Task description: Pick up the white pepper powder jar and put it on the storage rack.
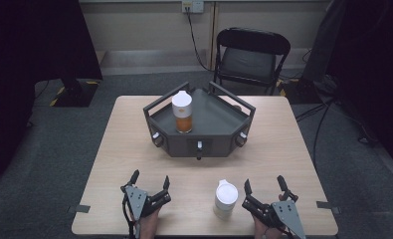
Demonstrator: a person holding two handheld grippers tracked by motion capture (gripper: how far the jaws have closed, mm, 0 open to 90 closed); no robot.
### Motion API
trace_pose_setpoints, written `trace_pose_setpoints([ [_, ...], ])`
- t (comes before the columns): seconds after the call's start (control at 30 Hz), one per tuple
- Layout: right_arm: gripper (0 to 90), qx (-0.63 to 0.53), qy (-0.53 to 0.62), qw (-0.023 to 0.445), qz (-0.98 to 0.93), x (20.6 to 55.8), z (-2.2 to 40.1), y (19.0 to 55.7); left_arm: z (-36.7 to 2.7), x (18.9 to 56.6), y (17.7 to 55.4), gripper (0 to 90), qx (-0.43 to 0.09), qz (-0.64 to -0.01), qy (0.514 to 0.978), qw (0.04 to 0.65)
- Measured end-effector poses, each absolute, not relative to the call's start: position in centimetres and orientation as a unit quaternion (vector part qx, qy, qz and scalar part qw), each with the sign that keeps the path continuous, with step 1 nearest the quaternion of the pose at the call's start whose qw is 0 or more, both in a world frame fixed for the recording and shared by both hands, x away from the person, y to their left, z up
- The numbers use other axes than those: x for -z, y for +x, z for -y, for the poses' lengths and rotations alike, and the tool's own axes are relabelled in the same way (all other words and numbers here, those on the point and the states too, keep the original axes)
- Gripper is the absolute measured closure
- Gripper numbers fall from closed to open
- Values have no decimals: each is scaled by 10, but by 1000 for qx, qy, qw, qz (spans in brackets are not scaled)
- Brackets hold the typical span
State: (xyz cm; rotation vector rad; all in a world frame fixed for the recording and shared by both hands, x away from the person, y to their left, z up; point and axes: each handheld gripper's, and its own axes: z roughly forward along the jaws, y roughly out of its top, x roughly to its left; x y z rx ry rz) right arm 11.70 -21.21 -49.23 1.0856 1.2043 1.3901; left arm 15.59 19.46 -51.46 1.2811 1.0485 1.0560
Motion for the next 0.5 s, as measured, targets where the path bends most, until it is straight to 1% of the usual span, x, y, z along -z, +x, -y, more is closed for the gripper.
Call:
trace_pose_setpoints([
  [0.23,0,-581,428,480,-499,481,208,112,-195,515,156,1,-447,-444,542,556],
  [0.5,0,-595,408,466,-512,471,205,106,-195,515,156,1,-447,-444,543,555],
])
